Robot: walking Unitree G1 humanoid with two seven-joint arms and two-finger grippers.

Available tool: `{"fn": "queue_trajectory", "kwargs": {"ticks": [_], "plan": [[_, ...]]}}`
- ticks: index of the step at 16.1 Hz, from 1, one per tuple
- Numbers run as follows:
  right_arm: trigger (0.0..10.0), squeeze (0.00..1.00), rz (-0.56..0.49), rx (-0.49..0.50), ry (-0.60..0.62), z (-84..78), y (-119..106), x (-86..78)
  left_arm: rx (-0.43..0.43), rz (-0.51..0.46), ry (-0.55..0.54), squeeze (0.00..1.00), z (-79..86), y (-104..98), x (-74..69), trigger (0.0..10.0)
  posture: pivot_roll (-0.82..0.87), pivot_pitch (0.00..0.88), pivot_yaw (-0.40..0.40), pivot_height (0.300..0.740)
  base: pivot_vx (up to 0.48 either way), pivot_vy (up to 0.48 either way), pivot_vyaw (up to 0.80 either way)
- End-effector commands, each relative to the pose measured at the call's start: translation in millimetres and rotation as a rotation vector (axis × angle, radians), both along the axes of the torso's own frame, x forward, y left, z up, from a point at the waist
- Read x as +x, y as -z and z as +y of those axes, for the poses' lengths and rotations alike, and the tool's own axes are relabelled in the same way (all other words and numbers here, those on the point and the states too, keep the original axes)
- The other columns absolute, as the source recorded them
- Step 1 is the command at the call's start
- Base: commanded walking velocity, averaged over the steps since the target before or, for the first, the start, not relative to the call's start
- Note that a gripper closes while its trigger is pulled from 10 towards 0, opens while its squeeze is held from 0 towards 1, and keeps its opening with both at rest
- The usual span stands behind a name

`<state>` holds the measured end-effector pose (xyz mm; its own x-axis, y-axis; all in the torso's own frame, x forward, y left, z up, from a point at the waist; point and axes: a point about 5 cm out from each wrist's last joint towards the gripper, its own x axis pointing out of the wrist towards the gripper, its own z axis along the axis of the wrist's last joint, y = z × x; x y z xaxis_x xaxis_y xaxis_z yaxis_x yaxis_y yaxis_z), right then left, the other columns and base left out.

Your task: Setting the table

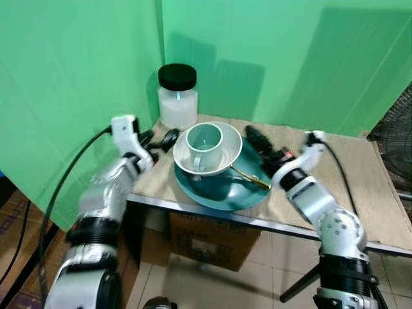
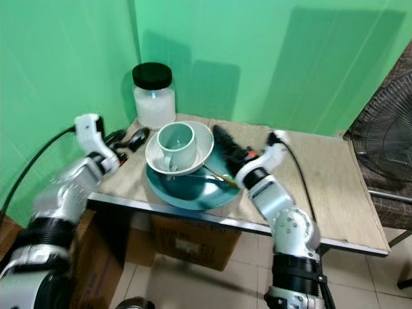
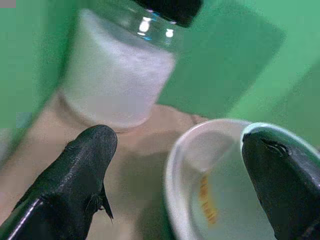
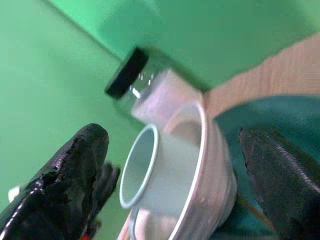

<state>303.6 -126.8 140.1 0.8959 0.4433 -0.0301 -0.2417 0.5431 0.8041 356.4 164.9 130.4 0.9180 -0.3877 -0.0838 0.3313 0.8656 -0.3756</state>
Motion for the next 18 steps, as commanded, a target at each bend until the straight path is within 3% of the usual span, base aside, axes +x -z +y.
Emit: {"fn": "queue_trajectory", "kwargs": {"ticks": [1,6,12,18], "plan": [[10.0,0.0,0.008,0.005,-0.037,7.0,-2,2.3,-0.004,0.015,0.038,0.0,-10.4,5,3.3,10.0,-0.01,0.0,-0.06,0.74,0.0,0.0,0.0],[10.0,0.0,0.05,0.069,-0.095,15.0,-1,0.5,-0.053,0.056,0.047,0.0,-21.3,15,8.9,10.0,-0.01,0.0,-0.061,0.74,0.0,0.0,0.0],[10.0,0.0,0.11,-0.047,-0.152,25.8,13,-2.6,-0.103,0.007,0.093,0.0,-29.1,8,12.7,10.0,-0.01,0.0,-0.071,0.74,0.0,0.0,0.0],[10.0,0.0,0.106,-0.039,-0.164,30.9,13,1.5,-0.09,-0.046,0.181,0.0,-40.8,0,12.4,10.0,0.0,0.0,-0.077,0.74,0.0,0.0,0.0]]}}
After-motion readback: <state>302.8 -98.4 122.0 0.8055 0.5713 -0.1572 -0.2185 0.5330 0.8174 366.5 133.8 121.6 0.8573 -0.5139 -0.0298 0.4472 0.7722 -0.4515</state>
